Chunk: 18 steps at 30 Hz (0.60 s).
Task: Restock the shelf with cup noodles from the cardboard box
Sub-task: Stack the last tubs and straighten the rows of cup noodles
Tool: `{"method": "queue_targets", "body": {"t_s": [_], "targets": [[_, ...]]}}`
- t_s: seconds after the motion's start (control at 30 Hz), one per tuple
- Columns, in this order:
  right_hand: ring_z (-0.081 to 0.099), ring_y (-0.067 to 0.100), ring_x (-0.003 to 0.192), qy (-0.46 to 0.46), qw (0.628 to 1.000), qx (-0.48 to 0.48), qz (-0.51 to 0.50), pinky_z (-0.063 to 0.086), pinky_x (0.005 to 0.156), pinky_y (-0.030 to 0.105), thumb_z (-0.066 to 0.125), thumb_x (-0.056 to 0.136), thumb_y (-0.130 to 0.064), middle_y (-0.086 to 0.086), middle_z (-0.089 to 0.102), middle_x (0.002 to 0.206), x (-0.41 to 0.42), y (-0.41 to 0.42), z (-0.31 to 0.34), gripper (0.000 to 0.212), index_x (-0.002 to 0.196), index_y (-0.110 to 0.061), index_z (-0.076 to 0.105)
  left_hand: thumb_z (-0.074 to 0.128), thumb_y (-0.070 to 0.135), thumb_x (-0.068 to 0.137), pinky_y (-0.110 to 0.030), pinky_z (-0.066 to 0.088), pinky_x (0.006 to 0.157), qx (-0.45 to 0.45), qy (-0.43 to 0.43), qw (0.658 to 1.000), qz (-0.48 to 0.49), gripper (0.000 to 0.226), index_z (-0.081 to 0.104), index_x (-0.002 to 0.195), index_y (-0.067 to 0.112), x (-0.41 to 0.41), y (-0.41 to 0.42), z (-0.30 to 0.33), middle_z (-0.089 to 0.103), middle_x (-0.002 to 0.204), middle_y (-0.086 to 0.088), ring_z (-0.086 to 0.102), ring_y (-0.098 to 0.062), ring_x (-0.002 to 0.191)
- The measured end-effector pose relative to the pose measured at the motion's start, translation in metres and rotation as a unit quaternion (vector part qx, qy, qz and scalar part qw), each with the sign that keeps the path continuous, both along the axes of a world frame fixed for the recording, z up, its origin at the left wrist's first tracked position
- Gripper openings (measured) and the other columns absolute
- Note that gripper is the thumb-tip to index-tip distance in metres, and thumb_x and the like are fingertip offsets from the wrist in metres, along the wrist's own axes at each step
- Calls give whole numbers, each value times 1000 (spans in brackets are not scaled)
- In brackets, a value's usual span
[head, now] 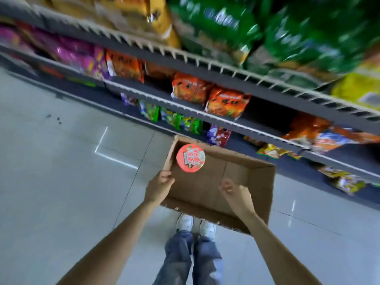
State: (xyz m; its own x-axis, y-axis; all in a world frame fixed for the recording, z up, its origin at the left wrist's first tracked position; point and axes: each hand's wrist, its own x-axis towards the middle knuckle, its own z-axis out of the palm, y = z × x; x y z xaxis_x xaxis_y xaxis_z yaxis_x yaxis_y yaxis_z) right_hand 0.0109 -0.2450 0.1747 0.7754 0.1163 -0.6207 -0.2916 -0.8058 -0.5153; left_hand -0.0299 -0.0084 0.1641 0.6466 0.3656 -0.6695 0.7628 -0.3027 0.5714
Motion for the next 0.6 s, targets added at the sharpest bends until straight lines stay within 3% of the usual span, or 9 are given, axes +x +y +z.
{"method": "queue_targets", "body": {"t_s": [0.13,0.27,0.37,0.43,0.5,0.6], "targets": [[63,18,103,31,999,12,-38,37,73,18,61,90,-31,0,70,111,28,29,-116,29,114,-15,64,58,18,89,-18,39,79,-24,-2,1000,14,28,58,117,14,5,-1,-96,68,109,-6,62,-18,96],[57,28,111,71,996,16,-59,45,86,32,58,89,-44,8,59,123,61,70,-233,50,128,-12,51,55,14,91,2,37,65,-24,-12,999,20,32,53,123,15,8,3,-187,63,111,0,58,-8,90],[50,33,120,141,982,30,-118,48,91,46,66,79,-55,10,48,131,76,90,-314,83,139,-17,24,58,14,88,-9,45,71,1,-22,999,41,38,52,125,13,14,7,-249,62,114,-2,59,-9,87],[52,30,118,178,954,94,-222,53,83,56,73,73,-53,5,47,134,80,97,-350,96,142,-26,12,60,14,87,-22,47,74,6,-29,999,39,44,48,129,14,20,5,-283,59,119,-1,58,-9,86],[56,26,113,175,922,177,-298,55,75,55,75,78,-36,-1,49,131,82,101,-370,87,141,-29,17,59,16,88,-21,43,71,9,-37,999,27,48,44,133,16,26,3,-311,55,123,0,55,-7,87],[60,18,107,150,890,268,-336,57,71,46,72,83,-17,-5,57,122,82,101,-374,64,134,-26,35,56,17,90,-21,42,73,6,-29,999,21,51,38,137,19,30,-2,-337,53,129,1,55,-6,88]]}}
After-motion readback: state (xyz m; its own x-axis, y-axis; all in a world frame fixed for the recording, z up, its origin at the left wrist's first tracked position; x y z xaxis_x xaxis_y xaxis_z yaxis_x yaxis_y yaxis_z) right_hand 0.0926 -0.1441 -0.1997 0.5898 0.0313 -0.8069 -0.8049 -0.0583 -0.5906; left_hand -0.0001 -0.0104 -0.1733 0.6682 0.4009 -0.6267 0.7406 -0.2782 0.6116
